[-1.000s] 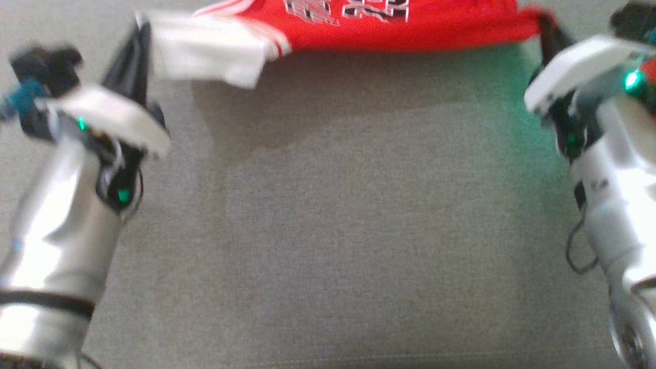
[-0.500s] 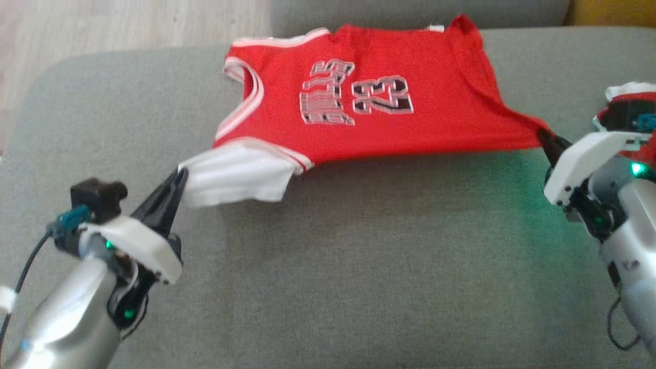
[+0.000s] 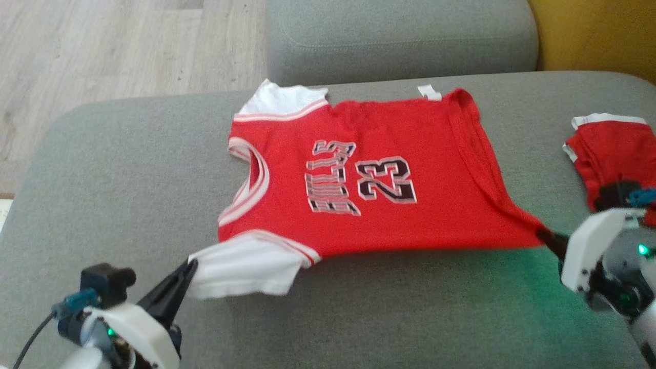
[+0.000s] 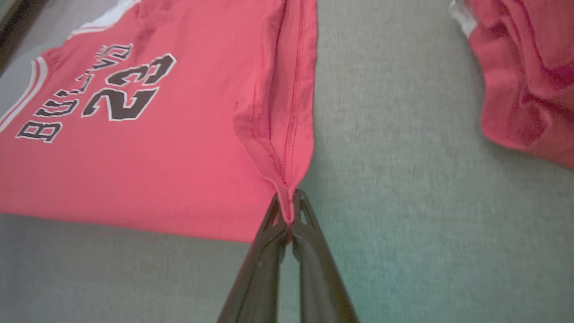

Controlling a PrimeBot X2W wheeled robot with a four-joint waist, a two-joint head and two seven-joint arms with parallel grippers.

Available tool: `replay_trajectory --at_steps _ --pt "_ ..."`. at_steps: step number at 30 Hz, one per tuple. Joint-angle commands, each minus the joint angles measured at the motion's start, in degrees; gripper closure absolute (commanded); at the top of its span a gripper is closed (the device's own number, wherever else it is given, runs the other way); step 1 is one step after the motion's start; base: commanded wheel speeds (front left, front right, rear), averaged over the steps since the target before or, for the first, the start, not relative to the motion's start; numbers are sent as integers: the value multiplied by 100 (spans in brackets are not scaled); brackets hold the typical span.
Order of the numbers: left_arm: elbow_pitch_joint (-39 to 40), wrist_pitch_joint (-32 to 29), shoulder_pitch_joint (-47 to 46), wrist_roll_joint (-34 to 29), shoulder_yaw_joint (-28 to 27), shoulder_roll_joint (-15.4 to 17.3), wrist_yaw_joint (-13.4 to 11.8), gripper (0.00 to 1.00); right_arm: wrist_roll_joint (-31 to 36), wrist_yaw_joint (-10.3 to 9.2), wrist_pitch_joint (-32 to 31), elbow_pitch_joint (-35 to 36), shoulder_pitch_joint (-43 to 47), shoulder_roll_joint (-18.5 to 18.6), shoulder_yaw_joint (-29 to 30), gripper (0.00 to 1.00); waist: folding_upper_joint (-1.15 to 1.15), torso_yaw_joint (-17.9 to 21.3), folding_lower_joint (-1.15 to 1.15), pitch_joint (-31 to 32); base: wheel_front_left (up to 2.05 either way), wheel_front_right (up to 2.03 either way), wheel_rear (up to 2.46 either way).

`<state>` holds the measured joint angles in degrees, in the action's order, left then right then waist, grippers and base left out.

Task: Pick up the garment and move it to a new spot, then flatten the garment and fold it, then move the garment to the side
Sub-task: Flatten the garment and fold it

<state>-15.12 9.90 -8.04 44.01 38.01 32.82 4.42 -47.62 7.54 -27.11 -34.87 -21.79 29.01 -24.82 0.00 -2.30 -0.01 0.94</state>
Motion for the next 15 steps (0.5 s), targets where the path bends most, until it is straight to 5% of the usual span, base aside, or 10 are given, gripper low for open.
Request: replay_trajectory --at_steps 1,7,15 --pt "283 -10 -206 47 -308 342 -95 100 -58 -5 -121 308 61 302 59 100 0 4 1 26 0 0 0" --pt "814 -203 -45 89 -383 575 -320 100 -14 -5 -513 908 419 465 413 100 0 14 1 -40 0 0 0" --pt "932 -438 -606 -37 -417 596 -366 100 553 -5 -958 1409 169 161 1001 100 0 69 1 -490 0 0 0"
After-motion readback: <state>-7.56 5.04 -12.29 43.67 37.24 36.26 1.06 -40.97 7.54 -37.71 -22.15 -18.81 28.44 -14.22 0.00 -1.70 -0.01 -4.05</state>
